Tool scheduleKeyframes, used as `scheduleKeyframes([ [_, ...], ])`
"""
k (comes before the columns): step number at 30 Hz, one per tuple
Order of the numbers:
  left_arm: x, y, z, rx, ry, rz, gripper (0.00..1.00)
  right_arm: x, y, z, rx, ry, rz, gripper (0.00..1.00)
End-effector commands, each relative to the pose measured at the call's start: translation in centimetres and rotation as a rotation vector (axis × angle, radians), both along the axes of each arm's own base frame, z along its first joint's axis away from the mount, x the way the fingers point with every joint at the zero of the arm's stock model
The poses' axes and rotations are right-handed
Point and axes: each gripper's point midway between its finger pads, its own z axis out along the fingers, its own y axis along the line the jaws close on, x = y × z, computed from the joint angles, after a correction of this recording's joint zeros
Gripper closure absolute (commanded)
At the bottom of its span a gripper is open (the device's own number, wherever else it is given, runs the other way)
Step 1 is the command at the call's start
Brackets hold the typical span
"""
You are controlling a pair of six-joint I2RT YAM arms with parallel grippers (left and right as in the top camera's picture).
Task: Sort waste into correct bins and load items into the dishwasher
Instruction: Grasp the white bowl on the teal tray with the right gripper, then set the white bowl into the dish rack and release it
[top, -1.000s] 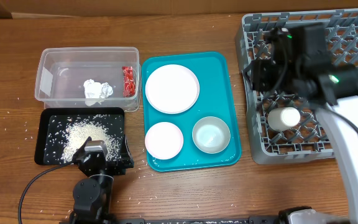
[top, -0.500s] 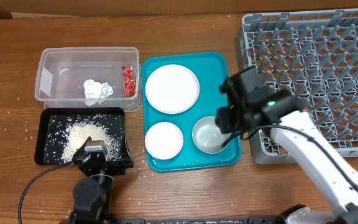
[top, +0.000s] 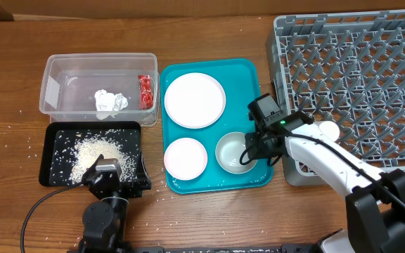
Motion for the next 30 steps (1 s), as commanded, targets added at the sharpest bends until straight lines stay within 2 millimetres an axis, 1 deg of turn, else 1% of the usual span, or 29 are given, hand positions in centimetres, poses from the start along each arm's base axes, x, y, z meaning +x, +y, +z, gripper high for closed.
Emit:
scheduleKeyframes([
  [1,0.0,0.1,0.1,-0.013,-0.009,0.005,0.0,-0.3,0.7,-0.1,0.04,0.024,-0.013,0.96],
  [3,0.0,0.1,0.1,-0.013,-0.009,0.005,0.0,0.2,0.7,0.8,0.052,0.009,-0.037,0.96],
  [6,0.0,0.1,0.1,-0.013,-0.009,0.005,0.0,1.5,0.8,3.3,0.064,-0.059,-0.048,0.96],
  [8,0.0,0.1,0.1,-0.013,-0.009,0.005,0.0,2.9,0.0,6.1,0.03,-0.152,-0.066,0.96],
  [11,0.0,0.1,0.1,-0.013,-0.009,0.005,0.0,5.0,-2.0,10.6,-0.049,-0.32,-0.116,0.96],
  [13,0.0,0.1,0.1,-0.013,-0.009,0.005,0.0,5.8,-3.0,13.4,-0.088,-0.418,-0.124,0.96],
  [15,0.0,0.1,0.1,-0.013,-0.009,0.005,0.0,6.5,-4.5,16.1,-0.158,-0.526,-0.117,0.96],
  [17,0.0,0.1,0.1,-0.013,-0.009,0.005,0.0,7.4,-6.6,18.4,-0.247,-0.634,-0.187,0.96],
  [21,0.0,0.1,0.1,-0.013,-0.009,0.005,0.0,8.5,-11.5,22.3,-0.51,-0.816,-0.372,0.96],
  [24,0.0,0.1,0.1,-0.013,-0.009,0.005,0.0,8.7,-14.4,24.4,-0.672,-0.9,-0.503,0.96],
  [26,0.0,0.1,0.1,-0.013,-0.009,0.005,0.0,9.1,-16.0,25.1,-0.754,-0.935,-0.582,0.96],
  [28,0.0,0.1,0.1,-0.013,-0.009,0.005,0.0,9.5,-17.0,24.9,-0.807,-0.932,-0.616,0.96],
  [30,0.0,0.1,0.1,-0.013,-0.009,0.005,0.0,10.2,-17.9,23.7,-0.854,-0.891,-0.605,0.96],
])
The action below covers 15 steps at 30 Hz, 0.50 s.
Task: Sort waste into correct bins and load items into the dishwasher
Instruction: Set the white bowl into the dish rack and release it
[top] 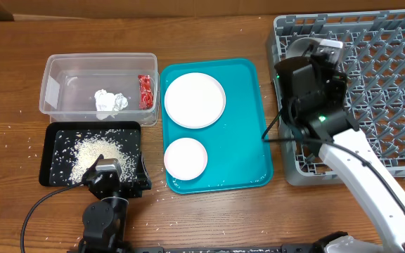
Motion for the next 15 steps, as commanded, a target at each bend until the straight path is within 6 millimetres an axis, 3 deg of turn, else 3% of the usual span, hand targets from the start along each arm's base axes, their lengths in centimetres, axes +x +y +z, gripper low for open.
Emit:
scheduleKeyframes([
  [1,0.0,0.1,0.1,-0.013,-0.009,0.005,0.0,0.1,-3.2,0.0,-0.138,0.024,-0.149,0.96],
  [8,0.0,0.1,0.1,-0.013,-0.009,0.005,0.0,1.7,-6.1,-5.9,-0.242,0.242,-0.206,0.96],
  [12,0.0,0.1,0.1,-0.013,-0.009,0.005,0.0,2.2,-5.4,-8.0,-0.264,0.294,-0.185,0.96],
  [15,0.0,0.1,0.1,-0.013,-0.009,0.005,0.0,2.3,-3.6,-9.2,-0.263,0.34,-0.123,0.96],
])
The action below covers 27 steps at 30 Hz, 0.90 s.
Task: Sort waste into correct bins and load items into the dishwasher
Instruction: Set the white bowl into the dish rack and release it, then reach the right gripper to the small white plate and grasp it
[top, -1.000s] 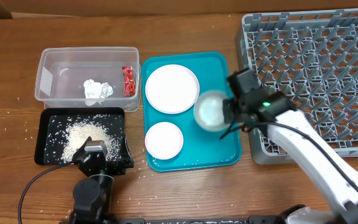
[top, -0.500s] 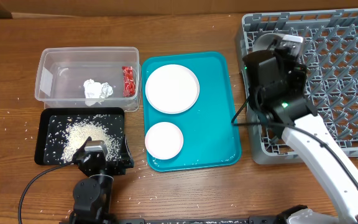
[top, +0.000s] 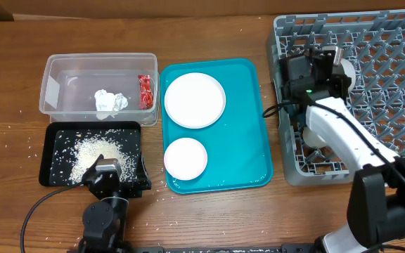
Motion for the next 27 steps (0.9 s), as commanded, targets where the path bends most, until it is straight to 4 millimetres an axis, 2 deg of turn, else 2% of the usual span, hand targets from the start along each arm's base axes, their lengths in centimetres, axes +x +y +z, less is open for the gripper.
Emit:
scheduleKeyframes([
  [1,0.0,0.1,0.1,-0.013,-0.009,0.005,0.0,0.3,2.5,-0.7,0.017,0.047,0.075,0.96],
  [5,0.0,0.1,0.1,-0.013,-0.009,0.005,0.0,-0.2,5.2,-1.3,0.017,0.1,0.148,0.96],
  [9,0.0,0.1,0.1,-0.013,-0.009,0.005,0.0,-1.3,6.2,-1.8,0.03,0.109,0.148,0.95],
  [10,0.0,0.1,0.1,-0.013,-0.009,0.005,0.0,-1.6,6.2,-2.0,0.038,0.115,0.144,0.91],
  [12,0.0,0.1,0.1,-0.013,-0.009,0.005,0.0,-2.0,6.4,-2.2,0.047,0.132,0.147,0.73],
  [14,0.0,0.1,0.1,-0.013,-0.009,0.005,0.0,-2.4,6.9,-2.1,0.046,0.157,0.162,0.69],
  [17,0.0,0.1,0.1,-0.013,-0.009,0.005,0.0,-2.8,8.9,-1.0,0.11,0.159,0.21,0.56],
  [21,0.0,0.1,0.1,-0.013,-0.009,0.005,0.0,-3.3,12.7,1.2,0.291,0.135,0.292,0.48],
  [24,0.0,0.1,0.1,-0.013,-0.009,0.005,0.0,-4.0,17.4,1.9,0.515,0.17,0.418,0.45],
  [27,0.0,0.1,0.1,-0.013,-0.009,0.005,0.0,-5.6,22.2,1.4,0.741,0.249,0.539,0.44],
])
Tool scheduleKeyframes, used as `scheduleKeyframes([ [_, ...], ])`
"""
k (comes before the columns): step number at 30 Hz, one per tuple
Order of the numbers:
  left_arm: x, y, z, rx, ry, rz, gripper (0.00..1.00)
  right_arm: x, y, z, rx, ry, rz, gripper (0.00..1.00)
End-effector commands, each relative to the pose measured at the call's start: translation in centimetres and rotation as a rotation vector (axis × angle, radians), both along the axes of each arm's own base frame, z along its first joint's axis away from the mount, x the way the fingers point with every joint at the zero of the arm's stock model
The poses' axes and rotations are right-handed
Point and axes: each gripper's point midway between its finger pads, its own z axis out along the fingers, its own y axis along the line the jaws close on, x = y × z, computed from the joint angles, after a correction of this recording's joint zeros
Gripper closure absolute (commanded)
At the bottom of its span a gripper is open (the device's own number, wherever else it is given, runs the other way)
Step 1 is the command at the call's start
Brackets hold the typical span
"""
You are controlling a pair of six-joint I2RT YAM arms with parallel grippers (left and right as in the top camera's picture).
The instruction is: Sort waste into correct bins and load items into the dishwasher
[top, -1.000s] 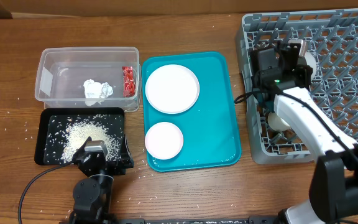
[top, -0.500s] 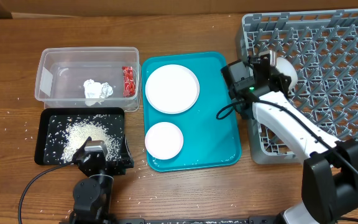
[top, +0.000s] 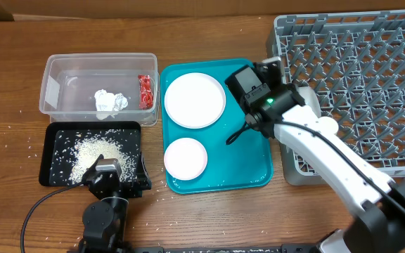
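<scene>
On the teal tray (top: 252, 165) lie a large white plate (top: 195, 99) and a smaller white plate (top: 185, 157). My right gripper (top: 267, 67) hovers over the tray's far right corner, next to the grey dish rack (top: 371, 77). Its fingers look apart with nothing between them. White ware (top: 327, 126) shows in the rack's left part, half hidden by my right arm. My left gripper (top: 107, 172) rests at the front edge of the black tray (top: 58, 172); its jaws cannot be made out.
A clear bin (top: 62, 70) at the back left holds crumpled white paper (top: 110, 100) and a red wrapper (top: 145, 91). The black tray holds a heap of rice (top: 97, 151). Loose grains lie scattered on the wooden table (top: 5, 133).
My right gripper has moved from over the rack's left part back to the tray's far right corner. It carries nothing. The left arm has not moved.
My right gripper was at a bowl on the tray's near right corner. Then the bowl was gone from the tray and the gripper stood over the rack's far left corner, then slightly further right. Now it is back at the tray, empty.
</scene>
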Motion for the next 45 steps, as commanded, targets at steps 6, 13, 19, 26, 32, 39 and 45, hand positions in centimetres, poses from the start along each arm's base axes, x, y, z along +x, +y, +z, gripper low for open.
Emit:
scheduleKeyframes([
  [6,0.0,0.1,0.1,-0.013,-0.009,0.005,0.0,-6.6,13.3,-2.8,0.688,0.399,0.297,0.49],
  [13,0.0,0.1,0.1,-0.013,-0.009,0.005,0.0,-9.4,15.2,-9.5,0.723,0.557,0.149,0.48],
  [19,0.0,0.1,0.1,-0.013,-0.009,0.005,0.0,-10.7,16.8,-14.4,0.729,0.647,0.055,0.48],
  [26,0.0,0.1,0.1,-0.013,-0.009,0.005,0.0,-10.9,16.1,-16.8,0.677,0.664,-0.024,0.96],
  [32,0.0,0.1,0.1,-0.013,-0.009,0.005,0.0,-7.8,12.1,-12.9,0.486,0.467,-0.036,0.96],
  [39,0.0,0.1,0.1,-0.013,-0.009,0.005,0.0,-0.4,2.7,1.7,0.035,-0.19,-0.111,0.96],
  [45,0.0,0.1,0.1,-0.013,-0.009,0.005,0.0,3.2,-2.2,9.7,-0.259,-0.506,-0.208,0.96],
])
